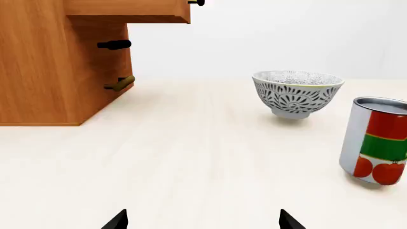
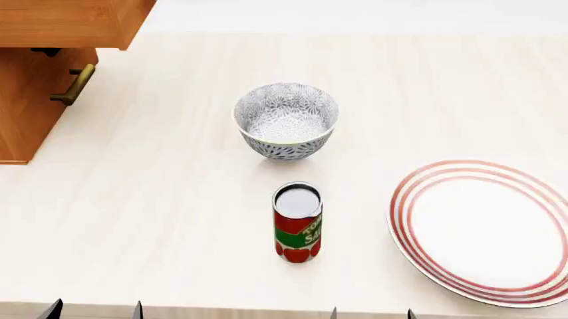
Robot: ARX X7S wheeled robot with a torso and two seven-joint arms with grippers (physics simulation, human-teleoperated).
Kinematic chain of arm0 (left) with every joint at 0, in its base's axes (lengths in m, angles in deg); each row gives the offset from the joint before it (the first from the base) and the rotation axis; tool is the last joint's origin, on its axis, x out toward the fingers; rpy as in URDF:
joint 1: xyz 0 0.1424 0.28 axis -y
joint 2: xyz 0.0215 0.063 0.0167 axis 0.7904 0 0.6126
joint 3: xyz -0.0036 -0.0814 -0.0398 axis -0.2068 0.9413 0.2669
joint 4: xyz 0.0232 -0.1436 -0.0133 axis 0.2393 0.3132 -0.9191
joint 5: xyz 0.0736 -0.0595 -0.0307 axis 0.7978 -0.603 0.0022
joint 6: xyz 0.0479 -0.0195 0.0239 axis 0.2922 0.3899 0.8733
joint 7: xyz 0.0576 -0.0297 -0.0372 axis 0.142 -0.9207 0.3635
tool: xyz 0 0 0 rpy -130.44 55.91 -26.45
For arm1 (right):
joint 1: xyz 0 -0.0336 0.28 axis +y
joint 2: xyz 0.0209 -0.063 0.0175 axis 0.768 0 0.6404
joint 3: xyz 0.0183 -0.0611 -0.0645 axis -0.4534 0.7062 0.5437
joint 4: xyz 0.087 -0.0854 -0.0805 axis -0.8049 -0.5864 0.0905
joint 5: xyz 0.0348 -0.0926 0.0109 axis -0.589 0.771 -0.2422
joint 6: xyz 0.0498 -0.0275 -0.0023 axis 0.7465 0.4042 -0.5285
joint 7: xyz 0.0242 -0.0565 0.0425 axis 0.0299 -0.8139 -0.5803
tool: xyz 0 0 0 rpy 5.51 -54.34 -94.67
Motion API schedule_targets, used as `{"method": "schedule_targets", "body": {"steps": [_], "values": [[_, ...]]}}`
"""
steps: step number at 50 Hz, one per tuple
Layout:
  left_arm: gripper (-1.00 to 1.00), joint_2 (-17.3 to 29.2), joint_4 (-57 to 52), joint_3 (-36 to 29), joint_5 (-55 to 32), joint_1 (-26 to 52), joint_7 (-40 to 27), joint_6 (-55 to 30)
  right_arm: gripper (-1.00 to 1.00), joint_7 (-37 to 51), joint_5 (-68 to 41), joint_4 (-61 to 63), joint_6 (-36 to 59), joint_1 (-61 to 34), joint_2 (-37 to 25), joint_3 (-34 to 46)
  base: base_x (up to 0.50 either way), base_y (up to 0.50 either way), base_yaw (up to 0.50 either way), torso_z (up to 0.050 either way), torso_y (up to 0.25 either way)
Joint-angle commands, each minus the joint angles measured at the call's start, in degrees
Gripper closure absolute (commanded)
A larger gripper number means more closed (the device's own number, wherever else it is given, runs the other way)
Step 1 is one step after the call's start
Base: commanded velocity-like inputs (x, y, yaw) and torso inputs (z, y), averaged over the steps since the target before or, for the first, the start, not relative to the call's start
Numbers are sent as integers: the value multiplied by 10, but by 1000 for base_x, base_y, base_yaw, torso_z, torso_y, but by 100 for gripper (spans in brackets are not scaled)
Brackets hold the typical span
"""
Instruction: Put the ketchup in the top drawer of the cabinet.
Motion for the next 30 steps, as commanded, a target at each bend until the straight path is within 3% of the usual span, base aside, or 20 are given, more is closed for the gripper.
{"method": "schedule_targets", "body": {"steps": [1,22,30], "values": [[-100,12,-1,-15,-12,0,-15,0,-100,9,-7,-1,-1,0,-7,9,0,0,0,0,0],[-100,61,-230,-28,-33,31,-41,-150,-100,39,-4,221,169,-44,-60,34,0,0,0,0,0],[-100,72,-309,-17,-44,57,-53,-202,-100,47,-2,267,188,-64,-70,36,0,0,0,0,0]]}}
